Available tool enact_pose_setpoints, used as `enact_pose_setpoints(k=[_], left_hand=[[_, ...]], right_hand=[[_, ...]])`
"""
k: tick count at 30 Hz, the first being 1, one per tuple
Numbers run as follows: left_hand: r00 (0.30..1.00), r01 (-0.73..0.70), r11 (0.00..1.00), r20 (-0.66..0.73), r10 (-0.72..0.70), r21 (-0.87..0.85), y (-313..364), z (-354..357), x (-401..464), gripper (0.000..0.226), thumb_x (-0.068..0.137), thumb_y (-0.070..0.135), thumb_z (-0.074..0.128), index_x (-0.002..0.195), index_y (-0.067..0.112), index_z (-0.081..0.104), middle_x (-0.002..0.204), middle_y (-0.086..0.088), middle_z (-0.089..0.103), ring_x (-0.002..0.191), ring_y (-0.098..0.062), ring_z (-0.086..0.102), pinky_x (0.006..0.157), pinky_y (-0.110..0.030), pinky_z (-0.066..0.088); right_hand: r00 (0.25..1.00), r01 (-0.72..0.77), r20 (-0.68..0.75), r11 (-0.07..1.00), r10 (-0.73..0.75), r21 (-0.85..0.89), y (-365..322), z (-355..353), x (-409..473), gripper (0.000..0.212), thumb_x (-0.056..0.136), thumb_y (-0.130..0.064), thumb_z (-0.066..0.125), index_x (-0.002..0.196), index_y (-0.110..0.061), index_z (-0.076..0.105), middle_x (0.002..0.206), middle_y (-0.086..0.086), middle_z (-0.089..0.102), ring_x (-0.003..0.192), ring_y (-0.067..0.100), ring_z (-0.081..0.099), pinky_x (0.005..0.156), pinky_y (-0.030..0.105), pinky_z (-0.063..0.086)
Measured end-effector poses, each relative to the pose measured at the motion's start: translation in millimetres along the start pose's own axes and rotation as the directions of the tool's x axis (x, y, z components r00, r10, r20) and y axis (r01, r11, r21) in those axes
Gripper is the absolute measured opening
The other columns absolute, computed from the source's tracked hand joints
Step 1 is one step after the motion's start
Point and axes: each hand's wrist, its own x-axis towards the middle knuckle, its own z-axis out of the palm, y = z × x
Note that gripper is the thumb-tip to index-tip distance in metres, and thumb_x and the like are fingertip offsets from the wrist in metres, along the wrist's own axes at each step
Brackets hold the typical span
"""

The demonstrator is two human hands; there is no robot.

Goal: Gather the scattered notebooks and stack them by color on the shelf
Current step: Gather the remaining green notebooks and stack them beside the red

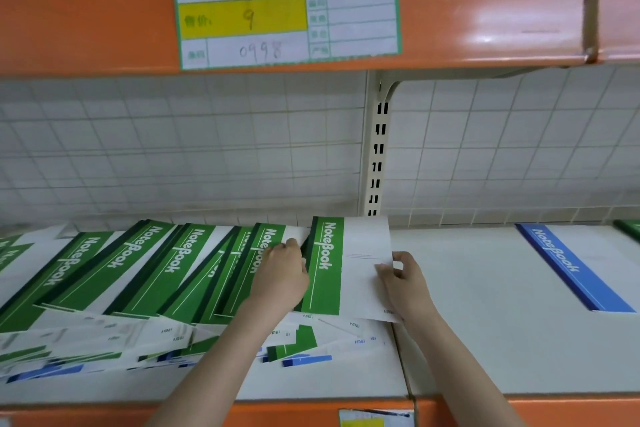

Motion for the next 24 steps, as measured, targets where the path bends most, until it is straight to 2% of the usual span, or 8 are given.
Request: enact_pose_setpoints(k=[2, 5, 8, 10, 12, 16, 19, 24], left_hand=[[0.998, -0.031, 0.994, 0.052, 0.026, 0.101, -1.5, -0.8, 0.7, 0.022, 0.092, 0.006, 0.050, 0.114, 0.004, 0.056, 0.110, -0.009, 0.058, 0.108, -0.023, 0.051, 0.091, -0.030, 0.042], [0.994, -0.083, 0.980, 0.084, 0.068, 0.181, -4.0, 0.8, 0.3, 0.024, 0.095, 0.014, 0.051, 0.118, 0.006, 0.056, 0.122, -0.008, 0.053, 0.116, -0.024, 0.046, 0.100, -0.031, 0.038], [0.993, -0.105, 0.973, 0.074, 0.091, 0.206, -7.0, 6.4, -1.8, 0.031, 0.097, 0.026, 0.048, 0.121, 0.007, 0.055, 0.126, -0.009, 0.047, 0.120, -0.024, 0.041, 0.105, -0.032, 0.038], [0.994, -0.105, 0.977, 0.054, 0.096, 0.187, -7.3, 8.5, -4.3, 0.030, 0.097, 0.026, 0.050, 0.120, 0.007, 0.055, 0.123, -0.010, 0.046, 0.114, -0.023, 0.045, 0.101, -0.030, 0.041], [0.994, -0.104, 0.987, 0.043, 0.100, 0.124, -6.2, 9.7, -5.2, 0.029, 0.096, 0.023, 0.052, 0.120, 0.008, 0.056, 0.119, -0.011, 0.048, 0.102, -0.019, 0.052, 0.091, -0.025, 0.046], [0.997, -0.030, 0.999, 0.072, 0.031, -0.015, -5.2, 10.8, -1.5, 0.023, 0.093, 0.015, 0.058, 0.115, 0.007, 0.057, 0.113, -0.010, 0.056, 0.086, -0.013, 0.051, 0.074, -0.017, 0.041], [0.991, 0.059, 0.981, 0.126, -0.036, -0.186, -7.9, 8.1, 4.0, 0.032, 0.089, 0.007, 0.058, 0.121, 0.007, 0.056, 0.115, -0.005, 0.059, 0.095, -0.014, 0.054, 0.077, -0.021, 0.042], [0.967, 0.209, 0.850, 0.229, -0.107, -0.483, -14.5, 1.2, 6.7, 0.041, 0.092, 0.002, 0.047, 0.132, 0.008, 0.045, 0.129, -0.006, 0.051, 0.102, -0.011, 0.045, 0.086, -0.025, 0.036]], right_hand=[[1.000, 0.012, -0.018, 1.000, -0.012, 0.006, 1.6, -0.7, 1.0, 0.013, 0.096, -0.015, 0.050, 0.108, -0.013, 0.048, 0.100, 0.013, 0.063, 0.082, 0.025, 0.059, 0.067, 0.031, 0.047], [0.998, 0.026, -0.053, 1.000, -0.026, 0.001, 4.1, -2.5, 3.6, 0.012, 0.095, -0.016, 0.050, 0.107, -0.013, 0.049, 0.098, 0.015, 0.063, 0.081, 0.025, 0.057, 0.062, 0.029, 0.045], [0.996, 0.016, -0.085, 1.000, -0.017, -0.014, 6.3, -5.3, 6.5, 0.018, 0.095, -0.015, 0.050, 0.112, -0.009, 0.051, 0.101, 0.016, 0.064, 0.090, 0.031, 0.060, 0.075, 0.036, 0.048], [0.996, 0.008, -0.089, 1.000, -0.010, -0.018, 7.9, -6.3, 8.1, 0.022, 0.094, -0.015, 0.050, 0.115, -0.007, 0.051, 0.104, 0.017, 0.064, 0.097, 0.033, 0.061, 0.076, 0.037, 0.048], [0.996, 0.004, -0.093, 1.000, -0.005, -0.014, 8.8, -6.4, 8.5, 0.023, 0.094, -0.015, 0.050, 0.116, -0.007, 0.051, 0.104, 0.016, 0.063, 0.098, 0.033, 0.060, 0.067, 0.033, 0.048], [0.995, 0.025, -0.093, 0.998, -0.030, -0.049, 9.3, -5.1, 7.7, 0.018, 0.094, -0.014, 0.048, 0.112, -0.011, 0.051, 0.094, 0.005, 0.061, 0.089, 0.025, 0.059, 0.073, 0.032, 0.046], [0.994, 0.041, -0.099, 0.996, -0.048, -0.077, 10.6, -2.9, 6.6, 0.012, 0.094, -0.013, 0.047, 0.105, -0.016, 0.050, 0.081, -0.005, 0.056, 0.076, 0.015, 0.054, 0.060, 0.026, 0.042], [0.989, 0.082, -0.115, 0.988, -0.097, -0.129, 8.9, 3.6, 1.9, 0.007, 0.093, -0.012, 0.049, 0.099, -0.014, 0.049, 0.078, -0.009, 0.053, 0.070, 0.008, 0.050, 0.058, 0.022, 0.038]])
